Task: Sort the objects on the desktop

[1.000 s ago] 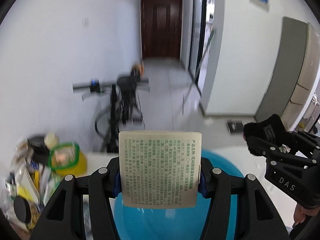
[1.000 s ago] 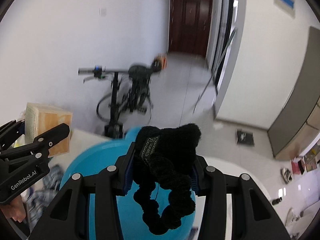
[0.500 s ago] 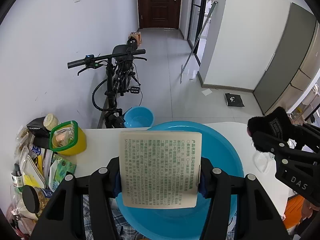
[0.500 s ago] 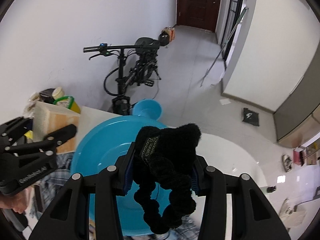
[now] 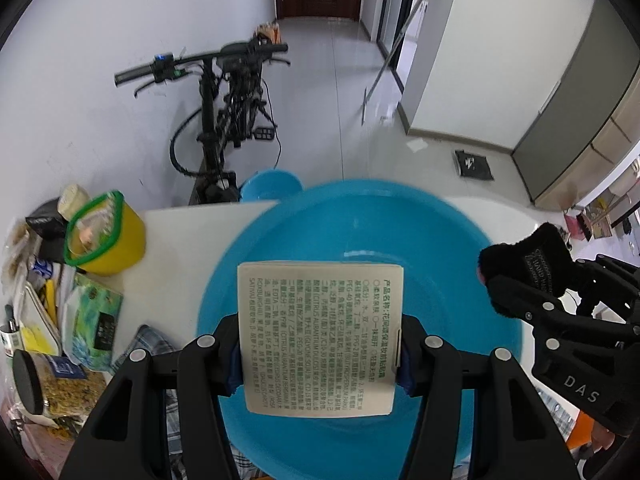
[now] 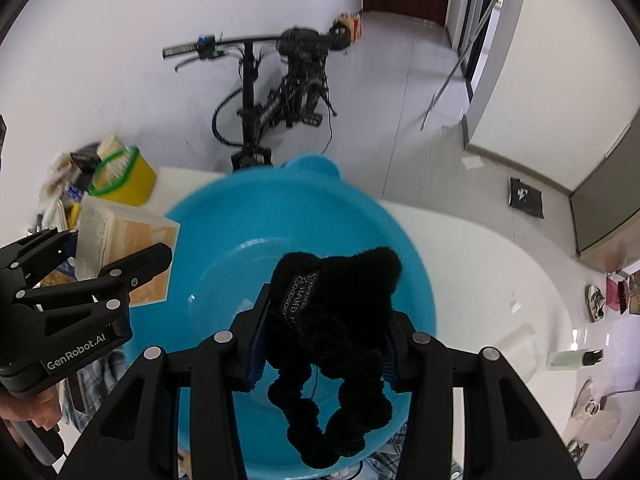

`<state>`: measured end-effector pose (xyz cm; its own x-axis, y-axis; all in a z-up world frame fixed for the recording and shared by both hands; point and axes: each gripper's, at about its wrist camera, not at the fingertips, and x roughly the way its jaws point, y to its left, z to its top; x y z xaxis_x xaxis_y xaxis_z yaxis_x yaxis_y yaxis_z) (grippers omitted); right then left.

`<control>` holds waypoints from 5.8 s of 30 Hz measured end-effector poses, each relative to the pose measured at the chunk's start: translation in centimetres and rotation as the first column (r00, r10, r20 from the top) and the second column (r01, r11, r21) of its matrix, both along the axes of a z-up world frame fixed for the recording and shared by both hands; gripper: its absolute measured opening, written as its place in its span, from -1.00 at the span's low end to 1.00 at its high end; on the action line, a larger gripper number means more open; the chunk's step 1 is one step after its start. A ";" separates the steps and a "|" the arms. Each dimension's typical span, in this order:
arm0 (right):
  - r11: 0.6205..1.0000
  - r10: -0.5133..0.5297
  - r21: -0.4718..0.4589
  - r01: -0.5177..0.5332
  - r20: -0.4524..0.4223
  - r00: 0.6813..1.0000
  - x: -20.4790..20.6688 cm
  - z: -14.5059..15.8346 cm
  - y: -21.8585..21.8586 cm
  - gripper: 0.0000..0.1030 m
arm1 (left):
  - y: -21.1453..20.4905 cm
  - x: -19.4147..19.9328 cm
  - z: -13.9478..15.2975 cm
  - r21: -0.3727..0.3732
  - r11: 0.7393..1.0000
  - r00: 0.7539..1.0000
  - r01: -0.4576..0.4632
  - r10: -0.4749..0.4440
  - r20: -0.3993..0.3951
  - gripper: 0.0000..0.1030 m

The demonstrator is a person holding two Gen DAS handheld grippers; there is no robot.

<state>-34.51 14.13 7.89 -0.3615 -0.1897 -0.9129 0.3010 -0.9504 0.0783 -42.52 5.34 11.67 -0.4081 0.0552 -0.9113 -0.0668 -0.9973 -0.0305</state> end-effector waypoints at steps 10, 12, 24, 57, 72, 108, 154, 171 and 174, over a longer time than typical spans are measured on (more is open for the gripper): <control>1.000 -0.006 0.014 0.005 0.089 0.996 -0.6 -5.7 0.5 -0.15 | 0.5 -0.5 -6.7 0.011 1.000 0.995 -0.002 0.001 0.100 0.14; 1.000 -0.010 0.016 0.008 0.100 0.995 -0.7 -6.4 0.7 -0.15 | 0.7 -0.5 -7.8 0.010 1.000 0.993 0.000 -0.001 0.117 0.14; 1.000 -0.010 0.012 0.008 0.142 0.990 -0.7 -8.8 1.4 -0.15 | 1.4 -0.4 -11.1 0.013 1.000 0.986 -0.008 0.006 0.165 0.14; 0.999 -0.039 0.010 0.038 0.150 0.988 -1.1 -9.9 2.3 -0.15 | 0.3 -1.1 -11.2 0.015 0.999 0.986 -0.030 0.027 0.165 0.48; 0.999 -0.051 0.005 0.050 0.156 0.987 -1.3 -10.6 2.0 -0.15 | -1.1 -1.2 -11.1 0.032 0.999 0.985 -0.043 0.037 0.169 0.48; 0.989 -0.145 -0.041 0.145 0.008 0.989 -0.8 -8.1 3.6 0.37 | -1.9 0.2 -8.5 0.061 0.997 0.999 -0.040 0.038 0.023 0.48; 0.977 -0.204 -0.181 0.110 -0.672 0.711 4.6 1.0 2.9 0.99 | -4.2 6.8 0.5 0.101 0.995 0.741 -0.022 0.084 -0.666 1.00; 0.977 -0.206 -0.175 0.119 -0.666 0.717 9.5 2.9 3.7 0.99 | -4.7 13.4 3.1 0.017 1.000 0.743 0.000 0.011 -0.669 1.00; 0.978 -0.200 -0.178 0.108 -0.657 0.727 10.6 3.4 3.5 0.99 | -5.0 15.1 3.7 0.041 0.999 0.744 0.003 0.025 -0.667 1.00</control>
